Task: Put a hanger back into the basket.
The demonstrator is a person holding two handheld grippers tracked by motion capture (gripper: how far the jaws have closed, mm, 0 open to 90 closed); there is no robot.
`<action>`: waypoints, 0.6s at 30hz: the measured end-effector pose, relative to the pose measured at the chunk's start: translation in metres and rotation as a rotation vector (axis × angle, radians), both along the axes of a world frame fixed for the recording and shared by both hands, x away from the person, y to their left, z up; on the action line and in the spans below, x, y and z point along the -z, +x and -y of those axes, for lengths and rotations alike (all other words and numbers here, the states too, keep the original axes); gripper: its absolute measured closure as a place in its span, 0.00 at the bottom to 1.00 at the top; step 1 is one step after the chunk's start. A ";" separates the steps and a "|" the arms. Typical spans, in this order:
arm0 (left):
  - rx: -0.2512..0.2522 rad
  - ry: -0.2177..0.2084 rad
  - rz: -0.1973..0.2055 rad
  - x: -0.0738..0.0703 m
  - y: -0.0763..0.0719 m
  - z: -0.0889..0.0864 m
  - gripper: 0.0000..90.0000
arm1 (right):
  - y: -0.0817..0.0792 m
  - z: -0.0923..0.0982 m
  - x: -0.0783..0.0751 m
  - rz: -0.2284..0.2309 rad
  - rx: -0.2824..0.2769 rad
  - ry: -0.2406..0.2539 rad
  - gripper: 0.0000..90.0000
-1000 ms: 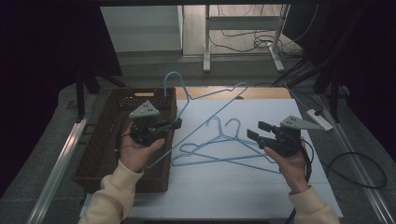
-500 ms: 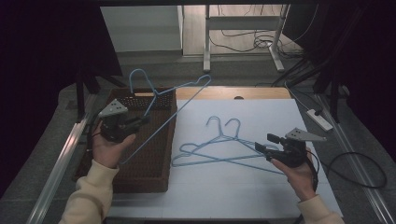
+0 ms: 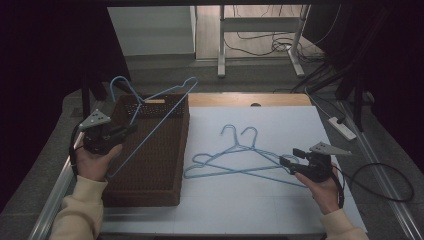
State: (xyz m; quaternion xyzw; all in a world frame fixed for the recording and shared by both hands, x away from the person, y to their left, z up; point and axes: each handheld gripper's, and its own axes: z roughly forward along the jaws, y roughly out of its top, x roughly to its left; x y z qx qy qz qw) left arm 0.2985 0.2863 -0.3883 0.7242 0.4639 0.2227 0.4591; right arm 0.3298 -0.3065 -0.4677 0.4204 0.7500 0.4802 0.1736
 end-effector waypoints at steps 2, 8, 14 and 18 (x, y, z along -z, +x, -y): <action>-0.010 0.005 -0.001 0.002 -0.001 -0.005 0.97 | -0.001 0.002 0.001 0.004 -0.001 0.001 0.34; -0.023 0.021 -0.016 0.012 -0.003 -0.022 0.97 | -0.003 0.003 0.003 0.003 0.005 -0.014 0.33; -0.036 0.039 -0.051 0.024 -0.002 -0.029 0.97 | -0.003 0.003 0.004 -0.007 0.006 -0.004 0.33; -0.036 0.059 -0.059 0.030 0.000 -0.030 0.97 | -0.002 0.002 0.005 -0.010 0.004 -0.007 0.33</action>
